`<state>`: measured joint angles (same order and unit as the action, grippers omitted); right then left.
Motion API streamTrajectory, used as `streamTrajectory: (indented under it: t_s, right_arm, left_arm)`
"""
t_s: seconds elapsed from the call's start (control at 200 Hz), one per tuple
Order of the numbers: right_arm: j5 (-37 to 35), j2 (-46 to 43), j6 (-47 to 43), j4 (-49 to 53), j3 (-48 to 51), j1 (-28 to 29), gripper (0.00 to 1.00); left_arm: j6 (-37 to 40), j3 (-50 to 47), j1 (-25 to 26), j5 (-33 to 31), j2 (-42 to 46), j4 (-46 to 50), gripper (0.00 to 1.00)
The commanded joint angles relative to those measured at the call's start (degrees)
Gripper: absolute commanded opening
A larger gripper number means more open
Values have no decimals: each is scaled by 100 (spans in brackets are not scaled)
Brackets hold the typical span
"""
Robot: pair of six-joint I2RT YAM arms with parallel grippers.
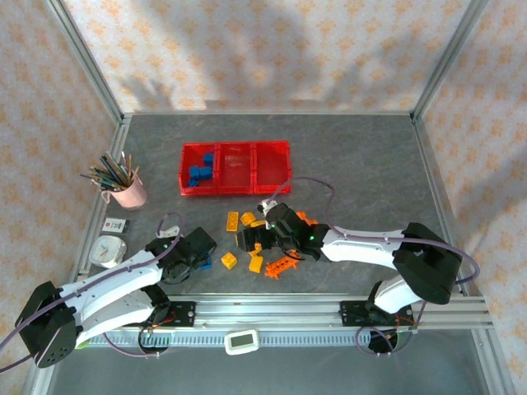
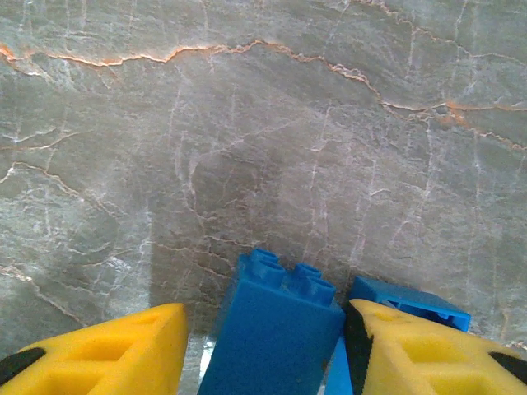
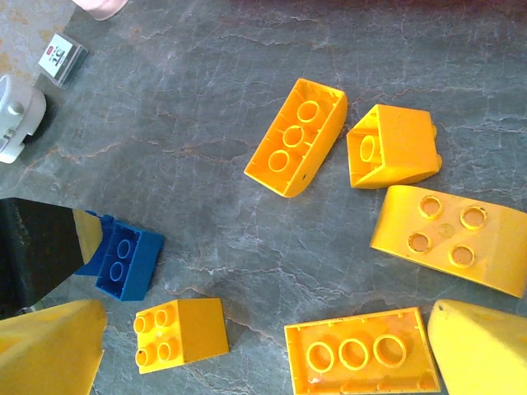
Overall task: Sort the legos into containers by color
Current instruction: Pick up the lego from the bottom-left of the table, then place the lego in the container.
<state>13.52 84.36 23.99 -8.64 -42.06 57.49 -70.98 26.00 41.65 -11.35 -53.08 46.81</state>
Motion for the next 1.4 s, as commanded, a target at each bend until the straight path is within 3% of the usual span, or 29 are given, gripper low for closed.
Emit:
streamTrajectory:
  t_s: [0.0,0.195,0.511,0.816,0.916,1.076,1.266,1.391]
  right_arm:
    - [-86,-24,59,-6,-113,47,100]
    - [-66,11,84,3,-151,43,100]
    - [-66,-6,84,25,-196,58,100]
    - [-96,-176,66,251,-431,-35,100]
    - [14,-222,142,351,-566,-203,100]
    - [-32,-255,24,529,-732,-502,100]
    - [-165,-93,-122,628,-894,-808,100]
    - [-324,37,-174,525,-987,-889,100]
  left_arm:
    - [-82,-129,58,-6,37,85,55]
    - [12,-225,62,106,-62,-159,54]
    - [16,-248,63,34,8,-266,32]
    - [182,593,54,-588,100,-3,31]
    - [637,1205,-38,-1041,-94,43,31]
    - [1778,2343,-649,-1289,-768,-190,31]
    - [3103,3513,-1396,-1152,-1839,-926,31]
    - [3601,4020,-1862,-701,-2638,-1542,31]
